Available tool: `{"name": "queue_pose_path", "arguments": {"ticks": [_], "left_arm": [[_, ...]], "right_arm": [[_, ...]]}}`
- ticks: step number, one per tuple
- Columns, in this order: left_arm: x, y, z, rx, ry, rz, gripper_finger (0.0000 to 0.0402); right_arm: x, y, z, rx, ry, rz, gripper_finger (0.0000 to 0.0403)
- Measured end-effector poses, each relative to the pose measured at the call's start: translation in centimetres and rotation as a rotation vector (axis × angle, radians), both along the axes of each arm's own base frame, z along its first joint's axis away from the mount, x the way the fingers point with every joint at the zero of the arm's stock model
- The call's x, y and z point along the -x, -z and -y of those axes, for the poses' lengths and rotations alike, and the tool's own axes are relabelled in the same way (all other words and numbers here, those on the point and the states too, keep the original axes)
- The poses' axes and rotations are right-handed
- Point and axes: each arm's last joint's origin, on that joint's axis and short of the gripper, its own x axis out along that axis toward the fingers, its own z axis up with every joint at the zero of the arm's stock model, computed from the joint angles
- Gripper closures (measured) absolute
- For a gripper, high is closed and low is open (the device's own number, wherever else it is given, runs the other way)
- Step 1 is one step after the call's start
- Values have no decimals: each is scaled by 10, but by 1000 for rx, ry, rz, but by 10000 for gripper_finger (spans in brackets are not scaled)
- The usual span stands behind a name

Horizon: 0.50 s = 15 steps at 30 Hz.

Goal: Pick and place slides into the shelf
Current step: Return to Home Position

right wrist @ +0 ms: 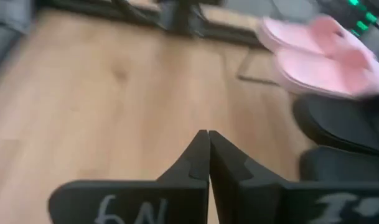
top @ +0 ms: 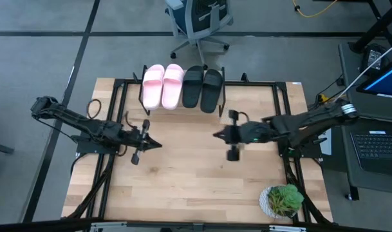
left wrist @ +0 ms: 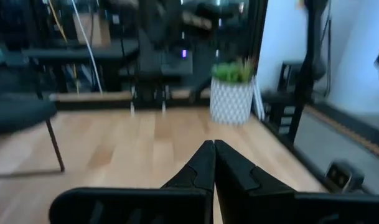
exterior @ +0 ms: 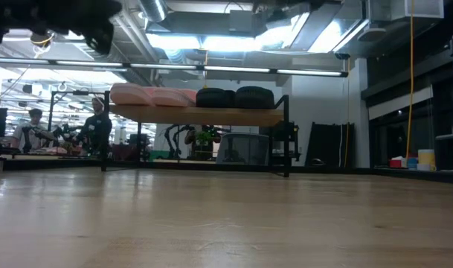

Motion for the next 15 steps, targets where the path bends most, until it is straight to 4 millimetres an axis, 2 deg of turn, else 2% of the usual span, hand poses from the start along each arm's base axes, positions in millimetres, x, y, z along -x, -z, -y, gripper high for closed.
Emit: {"name": "queue_pose_path", "arguments": {"ticks": [6,11,15], "left_arm": [[26,-22,-8,-27,-5,169,399],[45,-19,-17,-43,-112,128,399],[55,-22,-21,-83,-159,173,399]], "right_arm": [[49,-5,-3,-41,-94,133,391],[85,0,-6,-79,-258,170,390],[107,15,-3,-95,-304,228,398]]}}
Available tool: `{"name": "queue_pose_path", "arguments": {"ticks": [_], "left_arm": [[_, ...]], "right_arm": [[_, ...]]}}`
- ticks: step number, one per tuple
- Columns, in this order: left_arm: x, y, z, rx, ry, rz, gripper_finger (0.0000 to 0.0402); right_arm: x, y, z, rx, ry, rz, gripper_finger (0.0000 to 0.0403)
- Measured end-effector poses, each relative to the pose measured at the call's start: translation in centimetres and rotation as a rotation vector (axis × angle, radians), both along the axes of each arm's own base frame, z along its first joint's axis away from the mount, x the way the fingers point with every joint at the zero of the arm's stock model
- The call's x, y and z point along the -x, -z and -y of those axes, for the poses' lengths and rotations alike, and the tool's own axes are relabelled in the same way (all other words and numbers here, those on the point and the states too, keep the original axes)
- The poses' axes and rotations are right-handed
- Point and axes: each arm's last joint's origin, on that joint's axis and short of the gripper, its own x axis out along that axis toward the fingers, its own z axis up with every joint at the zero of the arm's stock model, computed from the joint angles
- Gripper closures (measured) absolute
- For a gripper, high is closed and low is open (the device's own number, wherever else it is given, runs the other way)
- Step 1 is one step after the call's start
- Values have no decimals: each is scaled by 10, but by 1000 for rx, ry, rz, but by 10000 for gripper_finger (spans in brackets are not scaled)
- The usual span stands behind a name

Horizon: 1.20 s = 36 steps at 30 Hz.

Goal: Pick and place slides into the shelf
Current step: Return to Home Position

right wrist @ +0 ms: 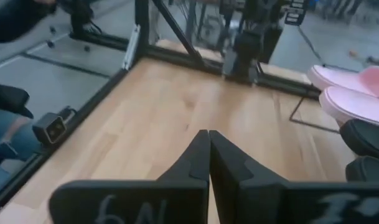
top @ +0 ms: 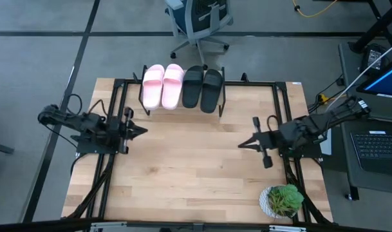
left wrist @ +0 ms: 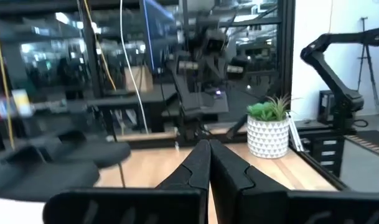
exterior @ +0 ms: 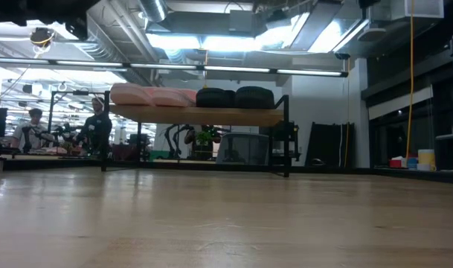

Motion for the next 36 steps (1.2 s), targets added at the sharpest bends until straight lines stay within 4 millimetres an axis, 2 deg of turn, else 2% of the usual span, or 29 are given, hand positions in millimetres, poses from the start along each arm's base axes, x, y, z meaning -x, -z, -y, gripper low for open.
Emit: {"name": "queue_pose_path", "arguments": {"ticks": [4,9,14,17,20,24,29,36], "left_arm": [[8,-3,-3,-37,-9,48,399],[12,2,-7,-50,-35,8,401],[12,3,-9,-62,28,6,401],[10,8,-11,-30,20,-12,401],[4,24,-14,3,-13,-53,401],[-2,42,-18,-2,-35,1,401],[-5,51,-24,20,-17,11,401],[-5,59,-30,63,-17,-7,401]], "right_arm": [[18,19,7,-37,-5,93,395],[35,45,15,-101,4,146,382],[46,60,19,-149,13,152,387],[50,61,21,-156,13,171,396],[53,60,22,-159,12,178,399],[55,61,23,-153,12,169,390],[55,66,23,-135,15,122,383],[61,62,26,-98,5,169,398]]}}
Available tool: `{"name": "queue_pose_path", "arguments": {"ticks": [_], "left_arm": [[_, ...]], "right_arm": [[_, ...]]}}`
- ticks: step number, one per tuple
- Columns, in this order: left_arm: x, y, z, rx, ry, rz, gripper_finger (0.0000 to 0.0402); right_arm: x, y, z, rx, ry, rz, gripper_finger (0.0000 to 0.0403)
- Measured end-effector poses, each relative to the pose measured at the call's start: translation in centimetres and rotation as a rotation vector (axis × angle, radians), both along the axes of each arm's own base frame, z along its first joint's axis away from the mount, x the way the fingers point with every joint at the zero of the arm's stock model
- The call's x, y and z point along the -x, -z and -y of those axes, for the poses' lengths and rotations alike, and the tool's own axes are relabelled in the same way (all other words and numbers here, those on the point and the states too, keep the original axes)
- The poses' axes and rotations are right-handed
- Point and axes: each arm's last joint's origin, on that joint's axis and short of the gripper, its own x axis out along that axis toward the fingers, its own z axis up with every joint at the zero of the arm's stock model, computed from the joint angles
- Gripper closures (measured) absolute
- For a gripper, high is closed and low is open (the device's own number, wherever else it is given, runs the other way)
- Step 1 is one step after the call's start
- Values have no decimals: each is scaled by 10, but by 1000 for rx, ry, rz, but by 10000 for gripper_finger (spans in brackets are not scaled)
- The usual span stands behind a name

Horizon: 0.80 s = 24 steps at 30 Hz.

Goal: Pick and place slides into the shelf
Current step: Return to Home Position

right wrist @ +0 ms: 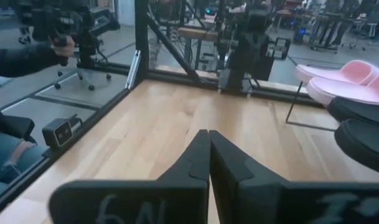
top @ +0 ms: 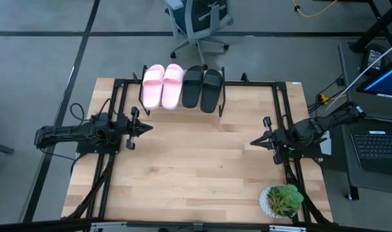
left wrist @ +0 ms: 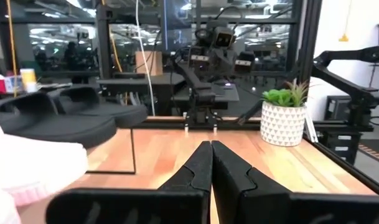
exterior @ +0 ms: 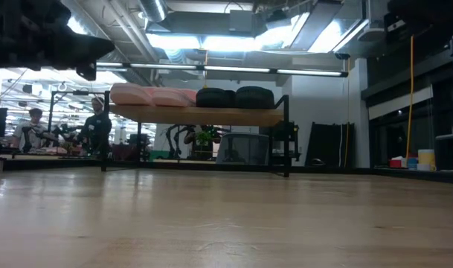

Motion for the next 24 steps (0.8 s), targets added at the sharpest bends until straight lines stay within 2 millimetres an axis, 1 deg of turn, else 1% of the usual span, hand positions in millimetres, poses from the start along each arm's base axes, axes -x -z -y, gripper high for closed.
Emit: {"name": "queue_pose_path", "arguments": {"ticks": [2,6,8,14,19,24], "left_arm": [[-1,4,0,2,5,-13,401],[-1,5,-1,-5,10,-25,401],[0,5,-2,-7,2,-25,401],[-1,7,-2,-12,-6,-47,401],[-1,12,-2,-12,-6,-100,401],[-1,15,-2,-1,-6,-126,401]], "right_arm": [[4,0,1,-7,1,2,396],[7,-1,3,-45,4,1,385],[7,1,3,-26,3,-9,383],[8,6,5,25,40,-52,396],[12,29,7,14,42,-17,395],[16,48,8,-16,35,105,383]]}}
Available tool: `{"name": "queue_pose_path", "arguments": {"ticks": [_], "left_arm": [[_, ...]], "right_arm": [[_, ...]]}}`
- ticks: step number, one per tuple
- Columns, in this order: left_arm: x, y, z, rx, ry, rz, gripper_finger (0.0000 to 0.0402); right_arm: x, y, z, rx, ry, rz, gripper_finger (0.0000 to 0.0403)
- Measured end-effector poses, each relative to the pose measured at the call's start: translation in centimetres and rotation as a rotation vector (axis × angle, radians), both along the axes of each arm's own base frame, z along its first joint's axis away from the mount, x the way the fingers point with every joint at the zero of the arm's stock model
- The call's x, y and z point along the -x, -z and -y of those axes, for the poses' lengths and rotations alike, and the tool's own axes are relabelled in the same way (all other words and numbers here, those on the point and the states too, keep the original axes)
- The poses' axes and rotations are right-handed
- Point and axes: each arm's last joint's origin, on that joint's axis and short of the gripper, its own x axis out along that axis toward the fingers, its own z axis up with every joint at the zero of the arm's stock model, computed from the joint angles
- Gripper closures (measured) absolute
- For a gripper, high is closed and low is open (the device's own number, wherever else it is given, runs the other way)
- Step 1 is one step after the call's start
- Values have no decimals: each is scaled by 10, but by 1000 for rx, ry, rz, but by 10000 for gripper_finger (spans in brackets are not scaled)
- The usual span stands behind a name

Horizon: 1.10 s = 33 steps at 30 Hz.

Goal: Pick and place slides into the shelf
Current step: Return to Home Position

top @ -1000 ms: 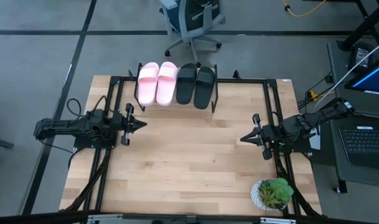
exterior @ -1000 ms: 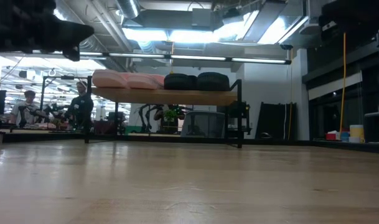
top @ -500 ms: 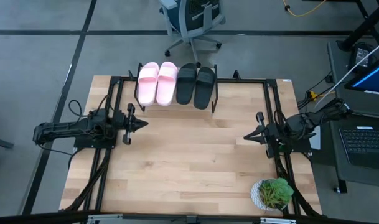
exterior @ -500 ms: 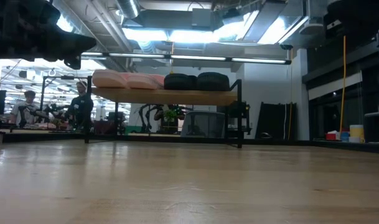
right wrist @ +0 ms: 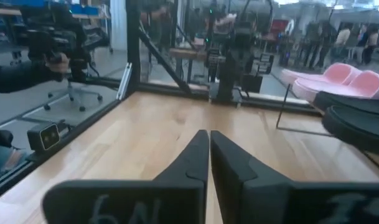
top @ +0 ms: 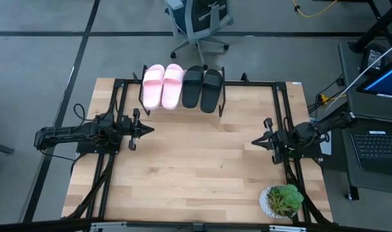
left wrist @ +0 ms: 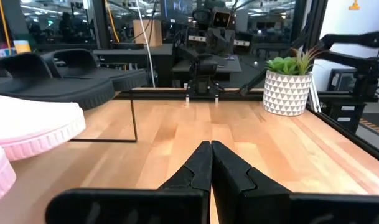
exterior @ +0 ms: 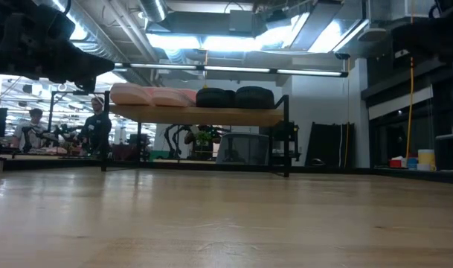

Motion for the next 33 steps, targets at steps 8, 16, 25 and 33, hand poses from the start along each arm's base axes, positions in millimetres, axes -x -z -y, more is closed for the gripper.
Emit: {"name": "queue_pose_path", "arguments": {"ticks": [8,16,25,33], "left_arm": [[0,0,-1,12,-28,2,401],[0,0,-2,11,-54,4,401],[0,0,-2,11,-54,4,401],[0,0,-2,11,-54,4,401]], "right_arm": [[0,30,0,11,-3,-7,398],[-1,30,0,-6,-3,8,378],[-1,29,0,-28,-3,9,377],[-1,30,0,-217,-1,-30,379]]}}
